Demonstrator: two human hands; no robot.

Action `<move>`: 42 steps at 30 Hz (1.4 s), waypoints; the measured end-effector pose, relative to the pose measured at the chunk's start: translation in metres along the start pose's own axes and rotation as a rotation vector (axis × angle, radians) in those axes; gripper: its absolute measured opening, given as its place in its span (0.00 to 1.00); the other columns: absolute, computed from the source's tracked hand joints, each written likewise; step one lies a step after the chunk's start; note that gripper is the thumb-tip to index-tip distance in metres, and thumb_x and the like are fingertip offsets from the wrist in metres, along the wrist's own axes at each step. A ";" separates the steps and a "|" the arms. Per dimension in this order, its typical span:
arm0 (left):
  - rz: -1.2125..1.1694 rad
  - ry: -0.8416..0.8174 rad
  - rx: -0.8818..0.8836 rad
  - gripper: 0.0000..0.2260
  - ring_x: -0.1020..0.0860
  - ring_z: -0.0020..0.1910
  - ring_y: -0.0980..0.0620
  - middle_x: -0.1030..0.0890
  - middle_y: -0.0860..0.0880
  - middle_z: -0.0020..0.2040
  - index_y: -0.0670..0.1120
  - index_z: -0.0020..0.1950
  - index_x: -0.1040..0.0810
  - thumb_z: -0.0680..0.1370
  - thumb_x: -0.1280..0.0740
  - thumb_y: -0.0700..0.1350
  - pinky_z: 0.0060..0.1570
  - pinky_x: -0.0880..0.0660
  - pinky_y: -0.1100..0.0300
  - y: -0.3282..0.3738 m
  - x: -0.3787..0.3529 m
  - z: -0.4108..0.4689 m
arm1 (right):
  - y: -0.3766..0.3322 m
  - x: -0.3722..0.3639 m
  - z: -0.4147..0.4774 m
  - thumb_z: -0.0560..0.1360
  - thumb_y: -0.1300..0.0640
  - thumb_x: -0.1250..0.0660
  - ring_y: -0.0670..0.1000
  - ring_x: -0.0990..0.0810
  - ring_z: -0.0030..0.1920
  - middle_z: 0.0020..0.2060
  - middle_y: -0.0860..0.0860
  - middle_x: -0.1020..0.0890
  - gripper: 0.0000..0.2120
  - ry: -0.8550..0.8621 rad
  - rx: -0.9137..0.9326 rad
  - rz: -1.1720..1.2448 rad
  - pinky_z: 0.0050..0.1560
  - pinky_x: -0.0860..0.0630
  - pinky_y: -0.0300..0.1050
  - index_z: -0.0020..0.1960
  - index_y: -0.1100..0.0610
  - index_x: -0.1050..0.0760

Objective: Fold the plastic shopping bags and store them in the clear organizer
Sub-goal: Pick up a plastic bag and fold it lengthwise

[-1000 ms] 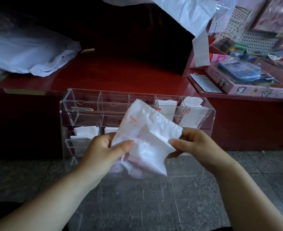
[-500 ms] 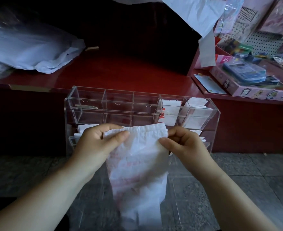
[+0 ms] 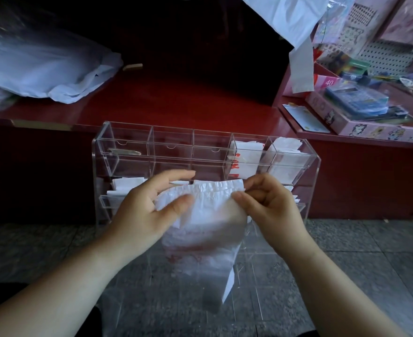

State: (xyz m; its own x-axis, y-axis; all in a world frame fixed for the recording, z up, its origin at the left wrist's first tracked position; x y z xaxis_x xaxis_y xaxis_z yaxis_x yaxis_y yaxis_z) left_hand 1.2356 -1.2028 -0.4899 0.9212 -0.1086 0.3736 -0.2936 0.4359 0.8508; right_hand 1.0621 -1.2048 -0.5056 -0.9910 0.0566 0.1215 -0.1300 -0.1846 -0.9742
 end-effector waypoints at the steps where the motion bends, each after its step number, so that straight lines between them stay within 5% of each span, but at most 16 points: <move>1: 0.017 -0.014 -0.025 0.18 0.31 0.53 0.79 0.28 0.80 0.50 0.76 0.50 0.30 0.62 0.38 0.72 0.49 0.38 0.84 0.002 -0.001 0.000 | 0.000 0.000 0.000 0.71 0.68 0.34 0.50 0.31 0.28 0.22 0.48 0.27 0.11 0.001 -0.001 0.002 0.28 0.33 0.37 0.38 0.56 0.32; 6: 0.136 0.007 -0.149 0.17 0.27 0.49 0.77 0.26 0.78 0.44 0.59 0.49 0.22 0.62 0.27 0.57 0.50 0.36 0.83 0.008 -0.007 -0.004 | 0.001 -0.004 -0.002 0.72 0.70 0.34 0.47 0.32 0.26 0.21 0.46 0.28 0.12 -0.008 0.002 0.045 0.27 0.35 0.36 0.39 0.55 0.33; 8: 0.091 0.051 -0.075 0.08 0.25 0.45 0.76 0.24 0.76 0.38 0.60 0.35 0.21 0.61 0.24 0.53 0.47 0.35 0.82 -0.001 -0.003 -0.002 | -0.001 -0.008 -0.002 0.70 0.66 0.31 0.48 0.31 0.27 0.22 0.49 0.26 0.12 -0.036 0.021 0.046 0.29 0.34 0.39 0.37 0.51 0.29; 11: 0.031 0.073 -0.043 0.09 0.21 0.38 0.64 0.20 0.64 0.35 0.61 0.30 0.22 0.64 0.28 0.46 0.42 0.31 0.78 -0.004 -0.001 -0.001 | -0.001 -0.013 -0.004 0.67 0.60 0.32 0.53 0.30 0.33 0.28 0.59 0.26 0.08 -0.096 0.030 0.039 0.34 0.34 0.45 0.39 0.48 0.26; 14: 0.071 0.063 -0.066 0.16 0.21 0.37 0.62 0.20 0.62 0.34 0.60 0.29 0.24 0.67 0.26 0.41 0.40 0.30 0.78 -0.005 -0.002 -0.002 | -0.001 -0.012 -0.004 0.70 0.65 0.31 0.51 0.30 0.31 0.27 0.54 0.24 0.11 -0.111 0.059 0.001 0.30 0.32 0.38 0.40 0.48 0.25; 18: 0.074 0.001 -0.071 0.08 0.22 0.33 0.65 0.21 0.64 0.32 0.59 0.32 0.27 0.68 0.33 0.46 0.36 0.32 0.79 -0.002 -0.006 -0.002 | -0.003 -0.014 -0.003 0.71 0.70 0.34 0.39 0.24 0.29 0.26 0.43 0.20 0.12 -0.134 0.049 0.000 0.31 0.30 0.30 0.37 0.54 0.26; 23: 0.080 -0.103 -0.166 0.04 0.26 0.29 0.71 0.25 0.68 0.29 0.57 0.37 0.31 0.70 0.36 0.52 0.34 0.33 0.80 0.009 -0.013 -0.005 | -0.005 -0.013 -0.002 0.65 0.59 0.31 0.39 0.24 0.31 0.26 0.42 0.20 0.09 -0.110 0.028 0.076 0.34 0.29 0.31 0.30 0.47 0.21; 25: 0.087 -0.122 -0.159 0.05 0.25 0.29 0.70 0.24 0.69 0.29 0.55 0.35 0.31 0.70 0.39 0.53 0.35 0.32 0.79 0.008 -0.013 -0.005 | -0.003 -0.013 -0.002 0.65 0.62 0.31 0.39 0.24 0.31 0.27 0.43 0.20 0.07 -0.088 0.003 0.145 0.35 0.28 0.31 0.32 0.51 0.22; 30: 0.027 -0.071 -0.056 0.05 0.23 0.38 0.73 0.22 0.72 0.35 0.56 0.39 0.25 0.68 0.30 0.52 0.41 0.31 0.80 -0.001 -0.012 -0.004 | 0.003 -0.009 -0.003 0.70 0.69 0.34 0.39 0.22 0.31 0.26 0.45 0.19 0.13 0.001 -0.065 0.168 0.37 0.25 0.31 0.44 0.52 0.24; 32: -0.021 -0.023 0.029 0.13 0.23 0.41 0.73 0.21 0.70 0.36 0.62 0.40 0.25 0.68 0.26 0.45 0.42 0.32 0.81 -0.010 -0.008 -0.003 | 0.004 -0.008 -0.002 0.70 0.69 0.34 0.39 0.23 0.31 0.26 0.45 0.19 0.12 0.036 -0.086 0.177 0.36 0.25 0.30 0.41 0.52 0.22; 35: 0.017 0.008 0.117 0.12 0.27 0.28 0.61 0.23 0.56 0.27 0.56 0.29 0.21 0.68 0.27 0.41 0.31 0.34 0.75 -0.025 -0.005 0.004 | 0.011 0.004 0.000 0.71 0.69 0.34 0.40 0.23 0.29 0.26 0.45 0.19 0.12 0.137 -0.128 0.191 0.33 0.25 0.31 0.35 0.53 0.22; 38: -0.048 0.103 0.191 0.16 0.35 0.23 0.59 0.33 0.56 0.19 0.50 0.22 0.23 0.70 0.29 0.39 0.25 0.39 0.72 -0.035 0.007 0.008 | 0.015 0.010 0.002 0.72 0.69 0.35 0.41 0.23 0.28 0.25 0.47 0.20 0.10 0.158 -0.174 0.228 0.31 0.25 0.32 0.35 0.57 0.24; 40: -0.090 0.114 0.184 0.17 0.29 0.26 0.61 0.26 0.58 0.22 0.56 0.22 0.23 0.69 0.29 0.41 0.28 0.35 0.74 -0.034 0.009 0.008 | 0.009 0.009 0.002 0.72 0.66 0.34 0.41 0.21 0.33 0.30 0.45 0.19 0.08 0.103 -0.092 0.111 0.36 0.24 0.31 0.38 0.55 0.24; 42: -0.089 0.065 0.167 0.14 0.26 0.30 0.62 0.22 0.60 0.26 0.60 0.26 0.20 0.68 0.29 0.43 0.33 0.32 0.75 -0.028 0.004 0.007 | -0.010 0.004 0.000 0.70 0.55 0.31 0.41 0.21 0.44 0.42 0.41 0.19 0.05 0.020 0.165 -0.312 0.47 0.26 0.32 0.46 0.49 0.25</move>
State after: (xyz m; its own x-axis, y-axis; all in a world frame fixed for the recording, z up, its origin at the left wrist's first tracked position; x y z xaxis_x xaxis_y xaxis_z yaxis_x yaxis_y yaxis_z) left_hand 1.2461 -1.2220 -0.5098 0.9584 -0.0800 0.2741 -0.2436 0.2722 0.9309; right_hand 1.0598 -1.2032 -0.4956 -0.9020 0.1539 0.4033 -0.4317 -0.3116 -0.8465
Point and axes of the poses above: each hand's wrist, its own z-axis towards the middle knuckle, its own x-axis out of the back of the hand, y = z × x, the point moved 8 cm from there along z, towards the middle knuckle
